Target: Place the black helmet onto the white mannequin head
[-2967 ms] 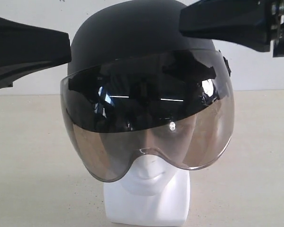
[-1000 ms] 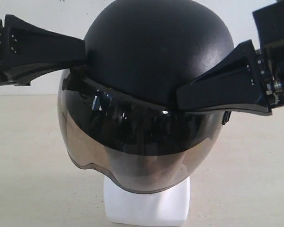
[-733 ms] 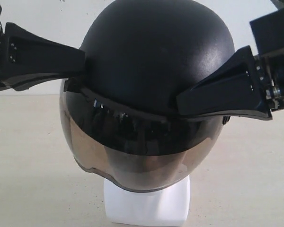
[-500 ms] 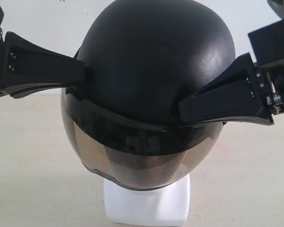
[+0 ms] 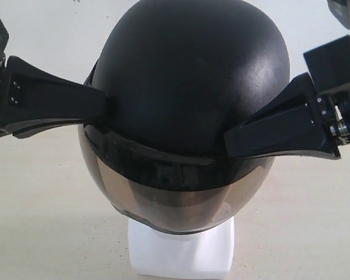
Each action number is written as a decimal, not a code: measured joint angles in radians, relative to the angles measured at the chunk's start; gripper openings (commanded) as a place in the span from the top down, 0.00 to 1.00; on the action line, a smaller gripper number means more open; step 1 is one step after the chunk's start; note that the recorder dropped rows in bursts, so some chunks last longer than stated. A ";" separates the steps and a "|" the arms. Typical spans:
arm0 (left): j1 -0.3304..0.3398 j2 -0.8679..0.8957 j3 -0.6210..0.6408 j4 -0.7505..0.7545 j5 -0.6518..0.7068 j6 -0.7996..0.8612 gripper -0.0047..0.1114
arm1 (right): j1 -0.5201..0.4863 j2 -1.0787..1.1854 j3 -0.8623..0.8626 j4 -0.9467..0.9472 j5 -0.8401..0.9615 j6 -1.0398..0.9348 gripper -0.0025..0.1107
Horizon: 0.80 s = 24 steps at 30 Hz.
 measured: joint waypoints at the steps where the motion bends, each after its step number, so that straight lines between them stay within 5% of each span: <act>1: 0.000 0.000 0.004 0.000 -0.002 0.000 0.92 | 0.000 0.000 0.000 -0.003 0.000 0.002 0.98; 24: 0.000 -0.071 0.021 0.011 0.050 0.000 0.92 | 0.000 -0.059 0.002 -0.070 -0.073 0.017 0.98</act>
